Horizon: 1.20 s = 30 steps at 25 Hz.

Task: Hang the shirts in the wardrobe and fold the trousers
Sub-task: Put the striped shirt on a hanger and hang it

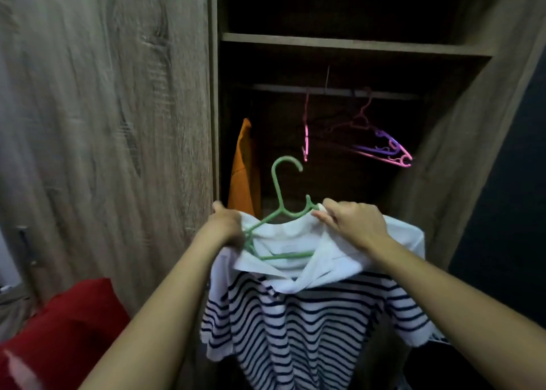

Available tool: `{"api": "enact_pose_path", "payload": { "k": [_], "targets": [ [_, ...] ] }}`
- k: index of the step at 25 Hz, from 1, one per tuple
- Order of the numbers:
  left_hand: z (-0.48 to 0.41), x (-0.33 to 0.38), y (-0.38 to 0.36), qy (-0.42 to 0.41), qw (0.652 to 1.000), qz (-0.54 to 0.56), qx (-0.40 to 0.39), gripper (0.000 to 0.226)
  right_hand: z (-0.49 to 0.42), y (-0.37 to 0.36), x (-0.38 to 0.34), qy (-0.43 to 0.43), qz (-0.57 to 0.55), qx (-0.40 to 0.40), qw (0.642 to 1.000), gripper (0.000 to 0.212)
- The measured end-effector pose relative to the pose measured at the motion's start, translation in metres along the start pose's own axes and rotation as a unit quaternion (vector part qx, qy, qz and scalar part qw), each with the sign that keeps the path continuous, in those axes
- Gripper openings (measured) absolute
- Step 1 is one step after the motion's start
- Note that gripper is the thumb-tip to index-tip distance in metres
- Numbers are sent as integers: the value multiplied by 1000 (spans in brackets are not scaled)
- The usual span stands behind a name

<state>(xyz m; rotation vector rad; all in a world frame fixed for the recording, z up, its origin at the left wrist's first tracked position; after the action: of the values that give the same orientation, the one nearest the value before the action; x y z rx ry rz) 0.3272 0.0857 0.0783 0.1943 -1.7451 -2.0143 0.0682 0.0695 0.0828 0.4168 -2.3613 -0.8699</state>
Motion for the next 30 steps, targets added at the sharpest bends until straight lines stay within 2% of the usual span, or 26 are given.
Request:
{"api": "enact_pose_path", "payload": {
  "k": [1, 3, 5, 6, 8, 11, 12, 13, 15, 17, 18, 22, 25, 28, 30],
  "targets": [
    [6, 9, -2, -19, 998, 41, 48, 65, -3, 2, -1, -45, -27, -1, 999, 45],
    [27, 24, -8, -107, 965, 18, 238, 34, 0, 2, 10, -123, -72, -11, 990, 46],
    [37, 22, -21, -191, 908, 41, 370, 35, 6, 5, 22, -145, -85, 4, 986, 51],
    [39, 21, -24, -235, 881, 102, 397, 39, 8, 7, 26, -147, -94, 12, 985, 54],
    [42, 21, -23, -313, 844, 167, 403, 45, 9, 8, 25, -151, -113, 22, 982, 55],
    [45, 13, -15, -413, 836, 208, 294, 39, 7, 9, 18, -174, -152, 34, 972, 53],
    [41, 4, -10, -405, 832, 229, 301, 44, 7, 10, 17, -182, -161, 41, 969, 52],
    [33, -7, -2, -375, 829, 232, 344, 48, 7, 11, 19, -188, -169, 50, 966, 52],
    [18, -26, 18, -306, 849, 157, 402, 53, 4, 15, 23, -197, -179, 67, 962, 54],
    [7, -34, 27, -294, 872, 87, 383, 60, 1, 18, 24, -190, -185, 68, 962, 55],
    [4, -32, 28, -305, 872, 78, 376, 63, -2, 18, 23, -184, -185, 67, 963, 54],
    [1, -32, 33, -350, 868, 100, 338, 82, -12, 20, 20, -160, -178, 55, 969, 55],
    [5, -33, 27, -351, 876, 110, 313, 72, -15, 23, 20, -150, -169, 39, 973, 58],
    [6, -31, 19, -386, 869, 136, 277, 59, -17, 26, 12, -114, -175, 13, 978, 53],
    [6, -34, 20, -393, 864, 179, 259, 38, -20, 29, 8, -91, -168, -3, 982, 48]
  ]
}}
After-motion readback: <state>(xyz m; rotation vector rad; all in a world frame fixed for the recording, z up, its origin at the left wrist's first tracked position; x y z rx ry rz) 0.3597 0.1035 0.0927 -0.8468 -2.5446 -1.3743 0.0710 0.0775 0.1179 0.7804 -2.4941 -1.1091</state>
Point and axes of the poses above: each hand's wrist, its own z-axis away from the middle knuckle, its own y-axis out of the back of the hand, x = y × z, the point moved 1 cm from there along -z, towards the middle knuckle, and after that the axes turned 12 degrees about y, right-handed, at the moved point
